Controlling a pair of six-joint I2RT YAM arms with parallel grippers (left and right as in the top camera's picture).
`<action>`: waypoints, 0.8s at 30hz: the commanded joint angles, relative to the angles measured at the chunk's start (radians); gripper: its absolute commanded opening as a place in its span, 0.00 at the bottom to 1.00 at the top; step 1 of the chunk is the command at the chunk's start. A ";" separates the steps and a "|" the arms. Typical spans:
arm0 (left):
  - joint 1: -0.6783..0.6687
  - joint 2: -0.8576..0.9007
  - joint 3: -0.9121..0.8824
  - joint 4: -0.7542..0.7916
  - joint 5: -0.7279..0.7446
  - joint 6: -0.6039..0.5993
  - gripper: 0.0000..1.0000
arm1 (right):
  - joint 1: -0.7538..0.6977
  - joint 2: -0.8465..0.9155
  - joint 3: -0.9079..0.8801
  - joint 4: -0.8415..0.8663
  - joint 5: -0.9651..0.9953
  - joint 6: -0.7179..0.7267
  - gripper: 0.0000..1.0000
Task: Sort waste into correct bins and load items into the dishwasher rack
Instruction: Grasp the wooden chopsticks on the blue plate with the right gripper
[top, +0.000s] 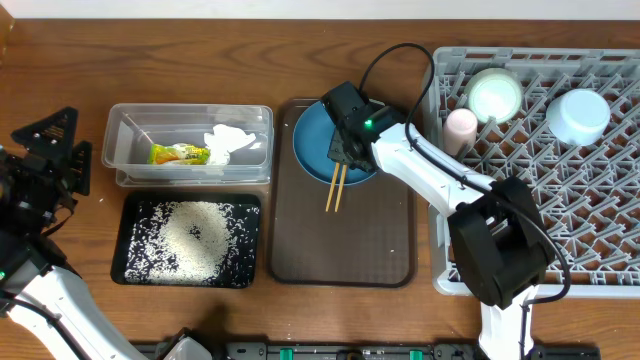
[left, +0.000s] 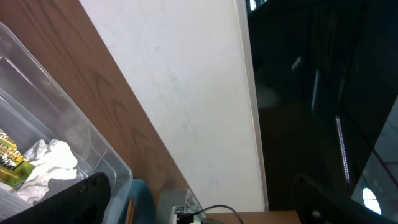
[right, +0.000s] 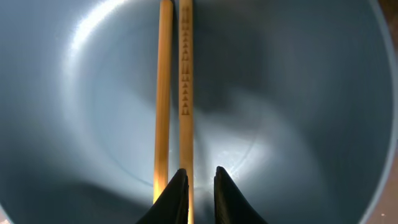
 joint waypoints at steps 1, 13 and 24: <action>0.004 0.000 0.013 0.004 0.013 -0.002 0.95 | 0.019 0.004 -0.003 -0.004 0.007 0.020 0.14; 0.004 0.000 0.013 0.004 0.013 -0.002 0.95 | 0.053 0.004 -0.003 -0.020 0.008 0.031 0.13; 0.004 0.000 0.013 0.004 0.013 -0.002 0.95 | 0.059 0.004 -0.026 -0.053 0.023 0.031 0.13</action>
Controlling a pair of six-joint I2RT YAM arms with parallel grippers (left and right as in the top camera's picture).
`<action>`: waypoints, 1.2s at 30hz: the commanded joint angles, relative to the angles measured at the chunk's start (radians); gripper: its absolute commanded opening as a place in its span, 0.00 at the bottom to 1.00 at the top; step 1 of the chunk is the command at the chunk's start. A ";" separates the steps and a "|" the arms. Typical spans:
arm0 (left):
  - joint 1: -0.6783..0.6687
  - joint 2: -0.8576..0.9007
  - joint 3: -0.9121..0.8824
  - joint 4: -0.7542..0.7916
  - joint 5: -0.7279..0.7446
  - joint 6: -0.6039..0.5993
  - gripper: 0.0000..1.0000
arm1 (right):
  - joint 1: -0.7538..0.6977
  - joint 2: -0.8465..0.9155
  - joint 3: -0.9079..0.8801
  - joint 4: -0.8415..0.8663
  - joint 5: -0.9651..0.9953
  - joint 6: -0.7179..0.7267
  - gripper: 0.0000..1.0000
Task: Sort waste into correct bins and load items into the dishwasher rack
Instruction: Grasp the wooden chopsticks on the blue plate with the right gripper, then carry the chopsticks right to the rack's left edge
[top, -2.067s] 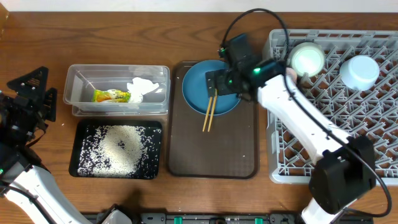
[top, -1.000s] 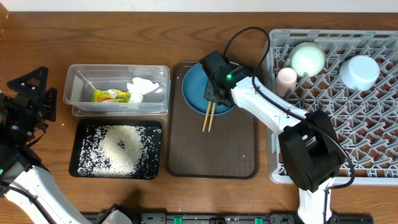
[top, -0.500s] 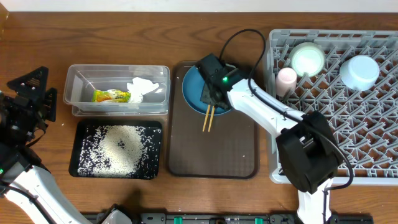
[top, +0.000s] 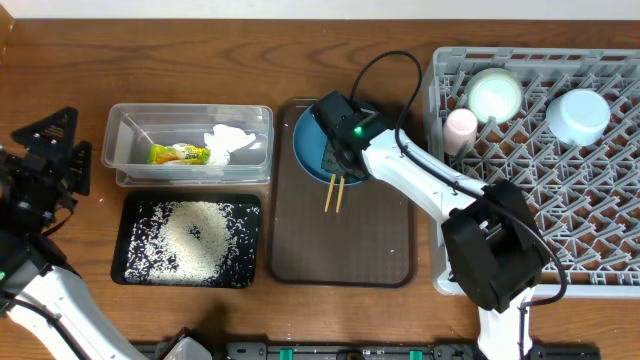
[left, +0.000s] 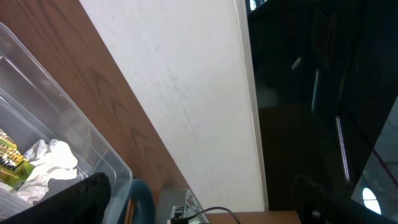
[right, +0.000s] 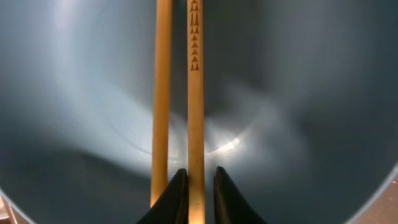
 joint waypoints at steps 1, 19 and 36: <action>0.004 0.000 0.013 0.004 0.013 -0.002 0.95 | 0.013 0.004 -0.026 -0.003 0.022 0.014 0.13; 0.004 0.000 0.013 0.004 0.013 -0.002 0.95 | -0.016 -0.110 -0.028 -0.002 0.090 -0.062 0.01; 0.004 0.000 0.013 0.004 0.013 -0.002 0.95 | -0.151 -0.441 -0.029 -0.502 0.178 -0.482 0.01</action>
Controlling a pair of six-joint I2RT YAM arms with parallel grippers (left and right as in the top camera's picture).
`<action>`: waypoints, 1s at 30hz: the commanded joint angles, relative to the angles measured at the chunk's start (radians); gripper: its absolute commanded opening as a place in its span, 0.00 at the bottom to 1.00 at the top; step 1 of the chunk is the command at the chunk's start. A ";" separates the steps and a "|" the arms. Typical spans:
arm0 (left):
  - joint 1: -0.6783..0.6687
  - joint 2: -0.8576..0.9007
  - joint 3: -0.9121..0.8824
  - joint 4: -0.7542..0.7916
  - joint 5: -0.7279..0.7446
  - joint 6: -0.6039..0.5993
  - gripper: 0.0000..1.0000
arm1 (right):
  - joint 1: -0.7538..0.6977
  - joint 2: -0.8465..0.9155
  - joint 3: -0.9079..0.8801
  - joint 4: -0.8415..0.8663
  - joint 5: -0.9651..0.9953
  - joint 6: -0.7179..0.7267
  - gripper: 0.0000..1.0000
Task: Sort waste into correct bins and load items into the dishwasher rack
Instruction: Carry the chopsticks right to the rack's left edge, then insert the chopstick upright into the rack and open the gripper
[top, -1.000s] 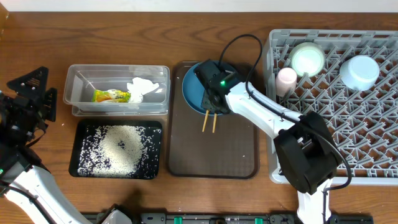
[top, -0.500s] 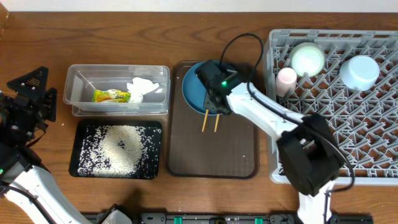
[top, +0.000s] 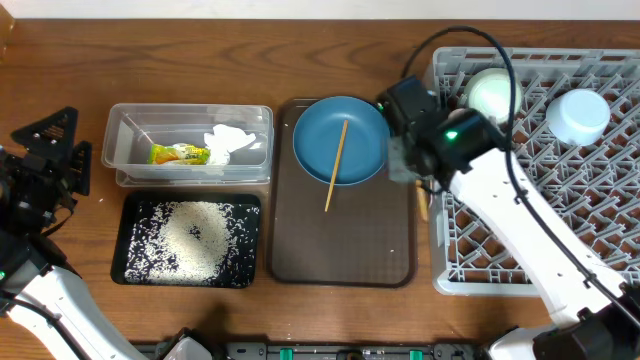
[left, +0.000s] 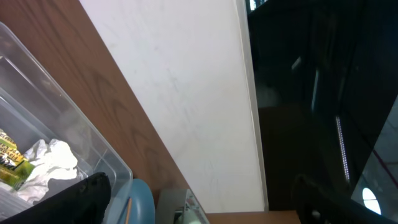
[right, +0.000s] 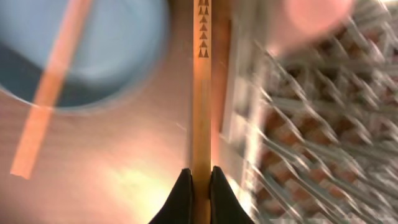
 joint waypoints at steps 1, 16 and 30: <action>0.004 0.000 0.013 0.004 0.013 -0.002 0.95 | -0.044 0.008 -0.003 -0.078 0.042 -0.051 0.01; 0.004 0.000 0.013 0.004 0.013 -0.002 0.95 | -0.122 0.008 -0.066 -0.191 0.031 -0.051 0.01; 0.005 0.000 0.013 0.004 0.013 -0.002 0.95 | -0.140 0.008 -0.149 -0.081 0.034 -0.084 0.04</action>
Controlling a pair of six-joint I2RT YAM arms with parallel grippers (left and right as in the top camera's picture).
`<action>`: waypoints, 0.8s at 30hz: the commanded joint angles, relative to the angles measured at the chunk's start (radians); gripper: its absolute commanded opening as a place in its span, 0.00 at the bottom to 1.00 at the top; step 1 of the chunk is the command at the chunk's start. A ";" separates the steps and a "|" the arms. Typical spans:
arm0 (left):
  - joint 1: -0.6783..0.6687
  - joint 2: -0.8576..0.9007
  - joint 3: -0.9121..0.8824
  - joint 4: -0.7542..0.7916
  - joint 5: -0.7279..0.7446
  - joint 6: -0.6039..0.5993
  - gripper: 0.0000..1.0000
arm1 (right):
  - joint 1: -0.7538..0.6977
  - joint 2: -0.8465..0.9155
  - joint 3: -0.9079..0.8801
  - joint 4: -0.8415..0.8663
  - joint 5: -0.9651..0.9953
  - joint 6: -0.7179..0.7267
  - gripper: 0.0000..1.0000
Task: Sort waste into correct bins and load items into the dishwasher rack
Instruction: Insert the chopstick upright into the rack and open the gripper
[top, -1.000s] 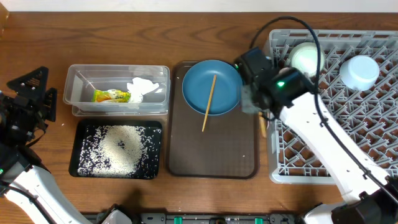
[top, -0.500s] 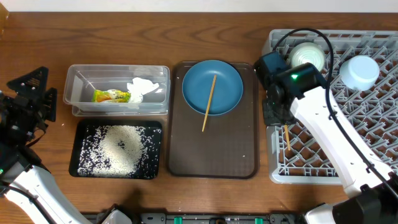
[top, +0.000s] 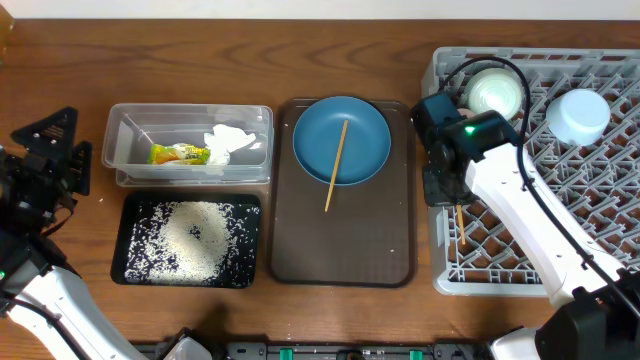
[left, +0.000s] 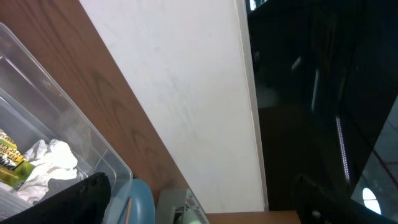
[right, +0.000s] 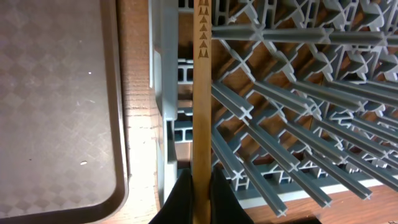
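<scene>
My right gripper (right: 201, 186) is shut on a wooden chopstick (right: 202, 93). It holds the stick lengthwise over the left edge of the grey dishwasher rack (right: 280, 112). Overhead, the right gripper (top: 441, 186) sits at the rack's (top: 600, 270) left side, and the chopstick's end (top: 459, 215) pokes out below it. A second chopstick (top: 337, 165) lies across the blue plate (top: 365, 130) on the brown tray (top: 340, 245). My left gripper (top: 50, 165) is at the far left edge, open and empty; its fingers (left: 81, 194) frame only the wall.
A clear bin (top: 135, 150) holds a yellow-green wrapper (top: 178, 154) and crumpled tissue (top: 230, 140). Before it lies a black tray (top: 125, 205) of spilled rice. A white bowl (top: 495, 95) and a white cup (top: 578, 115) stand in the rack's back.
My right gripper has carried the chopstick from beside the plate's right rim to the rack's left edge, nearer the table's front. The left arm has not moved.
At first my right gripper stood over the blue plate with its jaws astride one of two chopsticks. Then it sat further along that stick. Later it held the stick between plate and rack, the other staying on the plate. It is now over the rack.
</scene>
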 joint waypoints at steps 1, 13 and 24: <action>0.004 0.000 0.013 0.004 0.013 -0.002 0.95 | -0.016 0.003 -0.005 0.003 0.014 -0.027 0.05; 0.004 0.000 0.013 0.004 0.013 -0.002 0.95 | -0.016 0.003 -0.006 -0.015 0.014 -0.033 0.24; 0.004 0.000 0.013 0.004 0.013 -0.002 0.95 | -0.016 0.003 -0.006 -0.015 0.014 -0.032 0.34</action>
